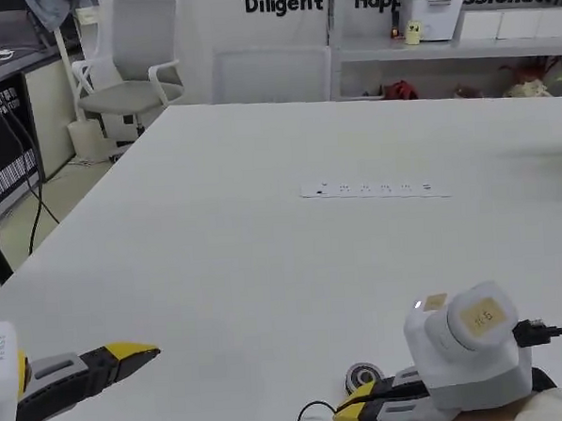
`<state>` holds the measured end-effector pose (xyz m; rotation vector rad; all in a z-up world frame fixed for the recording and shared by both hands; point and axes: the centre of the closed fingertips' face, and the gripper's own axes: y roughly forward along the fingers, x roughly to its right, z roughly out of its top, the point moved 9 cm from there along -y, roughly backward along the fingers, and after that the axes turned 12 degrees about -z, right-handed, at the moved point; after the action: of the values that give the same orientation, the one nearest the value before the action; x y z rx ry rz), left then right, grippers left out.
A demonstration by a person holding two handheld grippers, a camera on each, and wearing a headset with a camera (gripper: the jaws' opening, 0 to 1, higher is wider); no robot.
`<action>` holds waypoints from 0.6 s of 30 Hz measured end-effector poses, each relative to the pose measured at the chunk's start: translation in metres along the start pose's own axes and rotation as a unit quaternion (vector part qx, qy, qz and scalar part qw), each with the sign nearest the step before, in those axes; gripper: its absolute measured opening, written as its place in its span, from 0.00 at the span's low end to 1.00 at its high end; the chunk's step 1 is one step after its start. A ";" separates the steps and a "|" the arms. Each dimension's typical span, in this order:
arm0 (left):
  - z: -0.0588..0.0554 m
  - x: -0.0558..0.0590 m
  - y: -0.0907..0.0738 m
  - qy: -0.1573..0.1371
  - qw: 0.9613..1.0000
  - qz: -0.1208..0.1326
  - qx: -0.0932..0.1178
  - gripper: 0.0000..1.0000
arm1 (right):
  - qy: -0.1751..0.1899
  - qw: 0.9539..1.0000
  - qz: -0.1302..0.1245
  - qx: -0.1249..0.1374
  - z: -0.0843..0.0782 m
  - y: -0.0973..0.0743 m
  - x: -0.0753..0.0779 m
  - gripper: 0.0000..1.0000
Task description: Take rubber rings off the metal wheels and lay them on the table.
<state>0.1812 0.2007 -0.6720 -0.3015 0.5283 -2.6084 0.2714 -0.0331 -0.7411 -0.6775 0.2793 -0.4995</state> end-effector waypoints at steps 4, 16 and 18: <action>0.000 0.001 0.000 -0.001 1.000 0.000 0.000 0.88 | -0.004 1.000 0.001 -0.002 -0.001 0.001 0.000 0.02; -0.001 0.001 -0.001 -0.002 1.000 0.001 -0.002 0.88 | -0.008 1.000 -0.004 -0.004 -0.002 0.000 0.002 0.05; -0.002 0.001 -0.001 -0.001 1.000 0.001 -0.004 0.88 | -0.007 1.000 -0.006 -0.003 -0.002 -0.001 0.003 0.05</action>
<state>0.1798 0.2016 -0.6731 -0.3068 0.5378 -2.6033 0.2725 -0.0361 -0.7417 -0.6894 0.2635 -0.5042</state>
